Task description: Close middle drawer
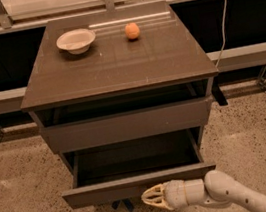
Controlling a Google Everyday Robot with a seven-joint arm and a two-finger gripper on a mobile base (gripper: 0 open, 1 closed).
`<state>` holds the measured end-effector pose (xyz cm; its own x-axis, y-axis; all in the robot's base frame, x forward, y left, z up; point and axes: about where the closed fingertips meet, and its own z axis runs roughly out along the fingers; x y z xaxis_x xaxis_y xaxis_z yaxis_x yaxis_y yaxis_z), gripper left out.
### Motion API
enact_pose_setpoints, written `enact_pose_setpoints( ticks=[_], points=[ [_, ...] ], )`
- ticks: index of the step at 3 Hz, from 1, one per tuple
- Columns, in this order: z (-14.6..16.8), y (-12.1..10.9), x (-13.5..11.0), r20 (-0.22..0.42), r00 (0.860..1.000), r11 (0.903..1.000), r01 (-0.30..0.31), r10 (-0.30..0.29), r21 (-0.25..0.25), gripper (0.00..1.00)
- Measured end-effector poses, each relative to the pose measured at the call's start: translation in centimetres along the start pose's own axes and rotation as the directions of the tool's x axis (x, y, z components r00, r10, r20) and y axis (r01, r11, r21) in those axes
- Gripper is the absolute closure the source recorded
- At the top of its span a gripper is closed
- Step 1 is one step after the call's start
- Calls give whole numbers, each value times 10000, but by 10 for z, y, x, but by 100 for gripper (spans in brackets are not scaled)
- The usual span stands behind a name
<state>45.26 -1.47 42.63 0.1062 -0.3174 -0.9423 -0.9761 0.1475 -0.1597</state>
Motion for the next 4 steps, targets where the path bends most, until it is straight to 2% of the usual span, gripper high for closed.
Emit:
enact_pose_setpoints(
  ticks=[1, 3, 4],
  points=[
    [34, 6, 5, 825, 9944, 9978, 648, -658, 151, 100],
    [81, -8, 12, 1366, 9812, 9898, 1296, -1366, 588, 100],
    [97, -21, 11, 1399, 9801, 9885, 1317, -1411, 744, 100]
  ],
)
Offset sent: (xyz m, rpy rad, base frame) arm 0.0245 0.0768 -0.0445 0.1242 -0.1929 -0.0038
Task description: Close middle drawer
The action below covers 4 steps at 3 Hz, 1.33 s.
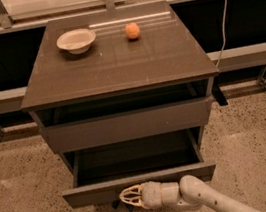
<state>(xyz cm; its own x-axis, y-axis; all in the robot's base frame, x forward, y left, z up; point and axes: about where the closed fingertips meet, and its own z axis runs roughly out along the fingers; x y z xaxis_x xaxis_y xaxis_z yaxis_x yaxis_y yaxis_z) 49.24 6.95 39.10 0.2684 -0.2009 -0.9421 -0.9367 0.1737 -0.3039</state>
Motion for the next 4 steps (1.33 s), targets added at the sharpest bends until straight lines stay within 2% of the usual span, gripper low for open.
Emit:
enact_pose_setpoints(
  ticks=[3, 4],
  points=[
    [31, -42, 4, 277, 9994, 9994, -204, 197, 264, 100],
    [46, -65, 6, 224, 9995, 9993, -240, 233, 298, 100]
  ],
)
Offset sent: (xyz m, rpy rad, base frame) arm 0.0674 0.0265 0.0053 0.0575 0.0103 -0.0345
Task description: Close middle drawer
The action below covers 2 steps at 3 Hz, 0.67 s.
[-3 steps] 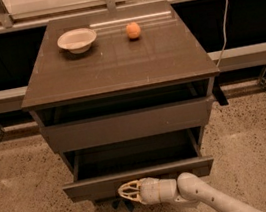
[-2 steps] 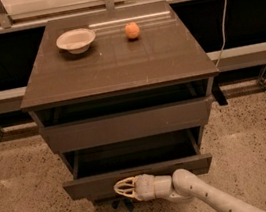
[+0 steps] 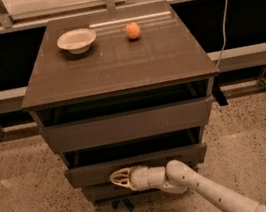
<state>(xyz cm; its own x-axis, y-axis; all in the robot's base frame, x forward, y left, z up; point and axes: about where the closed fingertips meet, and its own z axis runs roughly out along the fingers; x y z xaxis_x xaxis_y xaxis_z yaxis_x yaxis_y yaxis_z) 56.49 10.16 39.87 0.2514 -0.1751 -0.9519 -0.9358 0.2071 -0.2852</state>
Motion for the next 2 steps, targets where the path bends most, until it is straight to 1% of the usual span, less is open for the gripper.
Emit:
enact_pose_setpoints(
  ticks=[1, 2],
  points=[
    [15, -19, 2, -118, 9999, 10000, -12, 11, -26, 100],
    [20, -32, 6, -266, 9996, 10000, -53, 54, 8, 100]
  ],
)
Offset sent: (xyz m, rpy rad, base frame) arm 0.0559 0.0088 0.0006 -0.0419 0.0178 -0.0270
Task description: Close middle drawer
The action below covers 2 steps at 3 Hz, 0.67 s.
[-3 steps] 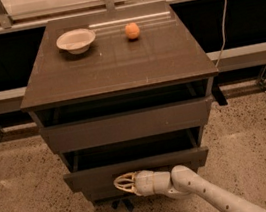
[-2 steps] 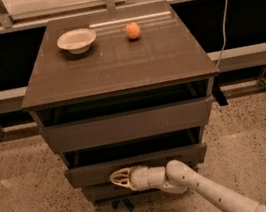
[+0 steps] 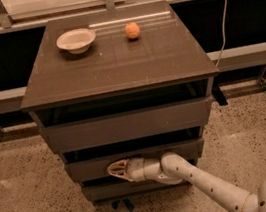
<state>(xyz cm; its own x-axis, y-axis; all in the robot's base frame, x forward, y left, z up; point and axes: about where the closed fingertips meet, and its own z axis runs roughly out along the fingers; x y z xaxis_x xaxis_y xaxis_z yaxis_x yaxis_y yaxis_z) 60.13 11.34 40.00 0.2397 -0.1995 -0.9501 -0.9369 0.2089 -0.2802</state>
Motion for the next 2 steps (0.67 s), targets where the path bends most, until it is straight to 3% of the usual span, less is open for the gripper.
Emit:
enact_pose_setpoints(
  ticks=[1, 2],
  points=[
    [0, 6, 0, -42, 10000, 9998, 89, -90, -190, 100],
    [-16, 39, -8, 260, 9995, 9989, 201, -190, -424, 100]
  ],
)
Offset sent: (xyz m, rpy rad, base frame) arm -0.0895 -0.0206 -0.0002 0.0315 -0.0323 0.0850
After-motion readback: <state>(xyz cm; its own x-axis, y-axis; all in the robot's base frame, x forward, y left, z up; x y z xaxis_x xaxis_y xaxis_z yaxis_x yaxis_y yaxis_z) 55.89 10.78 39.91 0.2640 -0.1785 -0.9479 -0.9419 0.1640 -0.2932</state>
